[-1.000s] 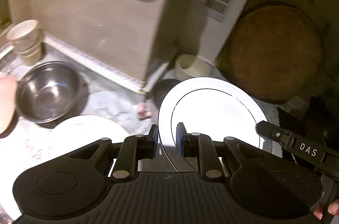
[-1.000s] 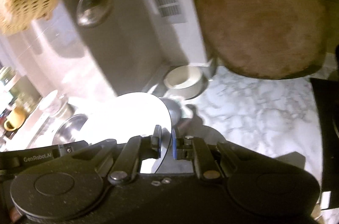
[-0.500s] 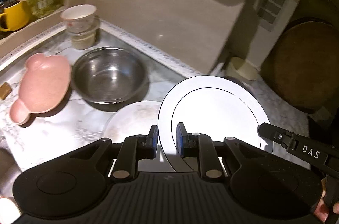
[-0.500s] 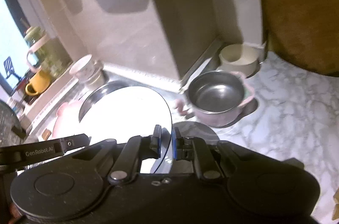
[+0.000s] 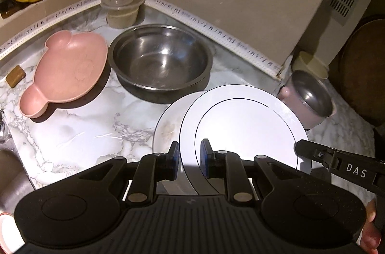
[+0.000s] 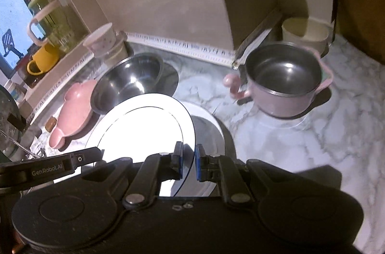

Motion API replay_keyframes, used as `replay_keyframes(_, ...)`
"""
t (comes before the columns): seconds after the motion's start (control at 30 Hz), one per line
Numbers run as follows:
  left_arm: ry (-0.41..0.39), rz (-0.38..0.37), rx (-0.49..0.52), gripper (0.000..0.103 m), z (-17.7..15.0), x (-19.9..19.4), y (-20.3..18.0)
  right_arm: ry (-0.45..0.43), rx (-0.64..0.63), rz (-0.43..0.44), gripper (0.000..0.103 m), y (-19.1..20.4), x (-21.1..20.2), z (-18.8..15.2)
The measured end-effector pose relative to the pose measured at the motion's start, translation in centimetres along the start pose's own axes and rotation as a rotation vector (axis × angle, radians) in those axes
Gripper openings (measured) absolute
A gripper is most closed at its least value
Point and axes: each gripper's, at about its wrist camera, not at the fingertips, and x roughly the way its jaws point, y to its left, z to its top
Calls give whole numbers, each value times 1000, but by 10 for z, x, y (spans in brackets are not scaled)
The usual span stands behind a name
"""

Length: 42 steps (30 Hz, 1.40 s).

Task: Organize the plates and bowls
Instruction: 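Lift the small white plate and carry it toward the large white plate, then lower the small white plate onto the large white plate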

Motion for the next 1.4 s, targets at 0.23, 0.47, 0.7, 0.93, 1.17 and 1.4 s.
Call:
replay_keyframes(0.23, 26, 5, 1, 17, -6, 26, 10, 45, 2, -3, 10, -3, 25, -5)
replay_keyframes(0.47, 48, 13, 25, 17, -5, 47, 12, 80, 9, -6, 10, -10, 44, -6)
replay_keyframes(0.7, 78, 14, 30, 17, -4, 59, 12, 109, 14, -7, 10, -14, 57, -6)
replay_keyframes(0.93, 98, 21, 34, 17, -3, 65, 10, 129, 11, -9, 11, -15, 63, -5)
replay_keyframes(1.17, 106, 23, 46, 17, -2, 68, 7, 133, -3, -14, 11, -17, 67, -4)
replay_keyframes(1.4, 122, 16, 38, 17, 1, 70, 8, 136, -23, -9, 16, -15, 69, -3)
